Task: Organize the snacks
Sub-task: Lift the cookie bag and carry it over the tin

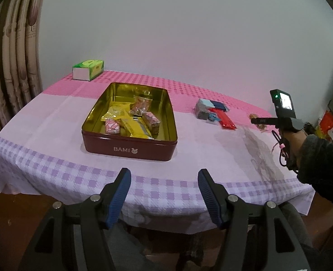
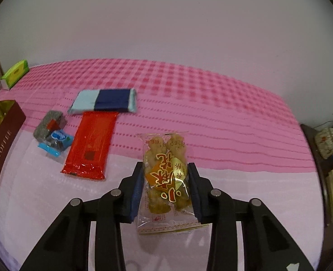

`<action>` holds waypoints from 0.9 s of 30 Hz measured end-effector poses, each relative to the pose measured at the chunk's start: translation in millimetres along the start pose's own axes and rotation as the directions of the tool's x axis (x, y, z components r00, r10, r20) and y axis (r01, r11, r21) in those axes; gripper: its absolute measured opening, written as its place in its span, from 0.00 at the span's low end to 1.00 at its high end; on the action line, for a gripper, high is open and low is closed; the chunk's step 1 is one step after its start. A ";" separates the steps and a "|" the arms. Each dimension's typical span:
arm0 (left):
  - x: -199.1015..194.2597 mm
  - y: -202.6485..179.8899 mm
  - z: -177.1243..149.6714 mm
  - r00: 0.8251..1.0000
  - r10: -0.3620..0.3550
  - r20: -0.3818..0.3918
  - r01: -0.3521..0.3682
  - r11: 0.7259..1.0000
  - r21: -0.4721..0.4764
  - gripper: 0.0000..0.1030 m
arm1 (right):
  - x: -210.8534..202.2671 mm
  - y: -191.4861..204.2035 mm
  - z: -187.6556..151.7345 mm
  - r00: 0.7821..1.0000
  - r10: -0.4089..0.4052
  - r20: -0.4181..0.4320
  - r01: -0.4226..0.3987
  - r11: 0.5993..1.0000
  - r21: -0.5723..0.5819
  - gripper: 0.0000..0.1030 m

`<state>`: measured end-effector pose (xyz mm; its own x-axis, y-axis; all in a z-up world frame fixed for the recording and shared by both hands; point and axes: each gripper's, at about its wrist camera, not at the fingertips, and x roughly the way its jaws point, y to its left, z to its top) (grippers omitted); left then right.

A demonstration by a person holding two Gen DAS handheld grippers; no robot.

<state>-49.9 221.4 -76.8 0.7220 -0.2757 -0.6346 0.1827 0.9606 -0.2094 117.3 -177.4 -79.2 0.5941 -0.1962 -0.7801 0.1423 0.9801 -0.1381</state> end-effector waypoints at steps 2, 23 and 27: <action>-3.3 -2.1 0.4 1.000 -0.005 0.009 0.005 1.000 0.001 0.61 | -12.5 -0.6 3.1 1.000 -0.022 0.013 0.022 1.000 -0.002 0.33; -21.1 -10.2 5.9 0.998 0.005 0.062 -0.004 1.000 -0.013 0.61 | -105.6 7.8 27.0 0.988 -0.093 0.124 0.096 0.995 -0.013 0.33; -23.7 -11.3 5.7 0.997 0.008 0.071 -0.007 1.000 -0.014 0.61 | -116.1 17.7 28.6 0.986 -0.085 0.141 0.090 0.996 -0.028 0.33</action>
<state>-65.3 217.3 -55.1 0.7687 -0.2651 -0.5821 0.1687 0.9619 -0.2154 73.5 -138.1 26.4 0.6854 -0.2807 -0.6719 0.1727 0.9591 -0.2245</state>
